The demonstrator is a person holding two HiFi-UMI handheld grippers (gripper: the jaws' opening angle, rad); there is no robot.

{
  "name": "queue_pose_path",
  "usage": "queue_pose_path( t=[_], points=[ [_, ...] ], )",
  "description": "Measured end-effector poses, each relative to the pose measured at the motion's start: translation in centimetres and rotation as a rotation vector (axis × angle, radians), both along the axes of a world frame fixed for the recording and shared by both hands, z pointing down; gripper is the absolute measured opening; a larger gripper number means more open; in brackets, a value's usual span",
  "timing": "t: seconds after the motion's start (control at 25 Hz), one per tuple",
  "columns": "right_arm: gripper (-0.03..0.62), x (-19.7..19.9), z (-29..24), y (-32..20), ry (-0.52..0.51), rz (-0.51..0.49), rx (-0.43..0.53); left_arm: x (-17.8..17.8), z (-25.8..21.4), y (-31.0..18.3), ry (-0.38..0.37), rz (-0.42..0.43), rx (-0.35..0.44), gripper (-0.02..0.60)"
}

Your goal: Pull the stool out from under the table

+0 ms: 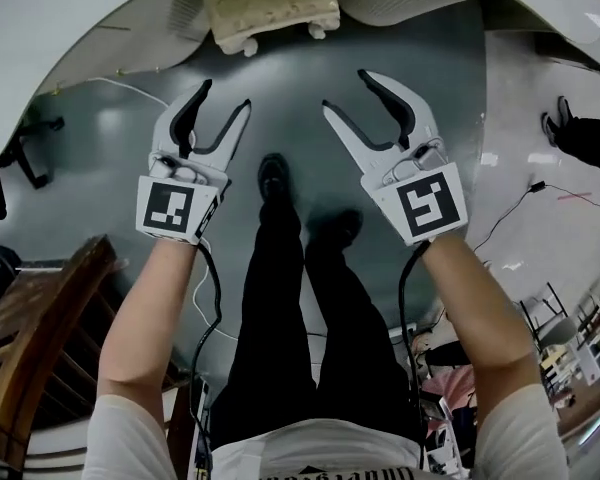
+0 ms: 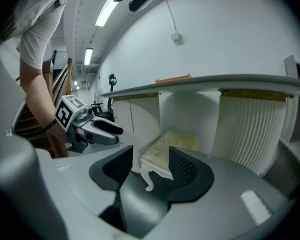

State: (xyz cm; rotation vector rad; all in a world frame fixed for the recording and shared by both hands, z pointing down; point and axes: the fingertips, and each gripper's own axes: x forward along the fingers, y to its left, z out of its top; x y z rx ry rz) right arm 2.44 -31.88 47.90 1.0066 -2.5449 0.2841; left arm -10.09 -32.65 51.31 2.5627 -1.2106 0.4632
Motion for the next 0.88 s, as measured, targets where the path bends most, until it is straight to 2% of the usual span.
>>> queue_pose_path(
  t=[0.12,0.36,0.48,0.68,0.88],
  points=[
    [0.239,-0.5,4.9,-0.6,0.051,-0.04,0.002,-0.4,4.7,-1.1,-0.029,-0.01,-0.012,0.261],
    [0.267,0.3,14.1,-3.8,0.086,-0.041,-0.002,-1.1,12.0,-5.2,-0.105,-0.005,0.001,0.294],
    [0.279,0.9,18.9,-6.1,0.118,-0.032,-0.014,-1.9,16.5,-6.7,-0.151,-0.007,-0.029,0.312],
    [0.332,1.9,24.3,-10.1,0.171,-0.035,-0.019,-4.3,22.5,-8.7,-0.19,-0.068,-0.089,0.351],
    [0.352,2.6,29.3,-12.4,0.213,0.002,-0.066,-4.6,27.8,-9.8,-0.268,-0.059,-0.113,0.369]
  ],
)
